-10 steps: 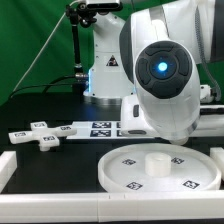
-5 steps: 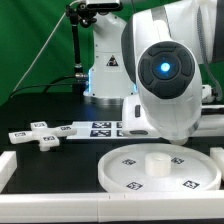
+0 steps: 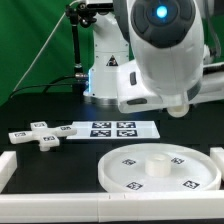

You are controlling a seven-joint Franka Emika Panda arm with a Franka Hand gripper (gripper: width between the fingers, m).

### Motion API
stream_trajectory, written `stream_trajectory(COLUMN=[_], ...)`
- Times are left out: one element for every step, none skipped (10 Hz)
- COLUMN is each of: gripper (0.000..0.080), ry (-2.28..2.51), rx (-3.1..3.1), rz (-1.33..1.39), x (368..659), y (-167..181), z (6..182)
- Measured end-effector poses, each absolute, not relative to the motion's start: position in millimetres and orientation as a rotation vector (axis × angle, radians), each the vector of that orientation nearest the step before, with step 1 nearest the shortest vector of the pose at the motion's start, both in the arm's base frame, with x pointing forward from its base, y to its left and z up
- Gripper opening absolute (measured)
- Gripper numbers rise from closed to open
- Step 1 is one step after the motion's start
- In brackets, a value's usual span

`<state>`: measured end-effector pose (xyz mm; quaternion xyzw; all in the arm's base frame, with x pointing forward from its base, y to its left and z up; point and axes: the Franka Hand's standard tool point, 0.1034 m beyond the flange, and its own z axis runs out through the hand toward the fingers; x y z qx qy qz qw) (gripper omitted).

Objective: Assemble round table

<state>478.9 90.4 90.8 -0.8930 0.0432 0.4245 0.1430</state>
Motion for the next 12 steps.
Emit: stream_trajectory(gripper=[0.0407,0.0407,0.0407,0.0407,0.0407,0.0407,0.0407,0.0407,0.0407,0.0407,0.0407,0.0407], ry=[0.131,0.135,0.149,0.141,0.108,0.083,0.08,0.072,0.079,0.091,0.102,0.118], rx=[-2.597,-2.608,-2.65,-2.695,-2.73,-2.736,-2.755,-2.768,-2.797,-2.823,-2.846,-2.881], rz=[1.185,1.161,1.073,0.958,0.849,0.806,0.734,0.679,0.581,0.507,0.437,0.303], x=[482,484,492,496,498,505,517,529,542,542,542,549], y=[91,91,91,89,83,78,73,70,70,69,67,64], z=[86.7,84.8,83.4,78.9,73.9,82.7,92.3,103.0,108.4,104.1,102.6,102.6])
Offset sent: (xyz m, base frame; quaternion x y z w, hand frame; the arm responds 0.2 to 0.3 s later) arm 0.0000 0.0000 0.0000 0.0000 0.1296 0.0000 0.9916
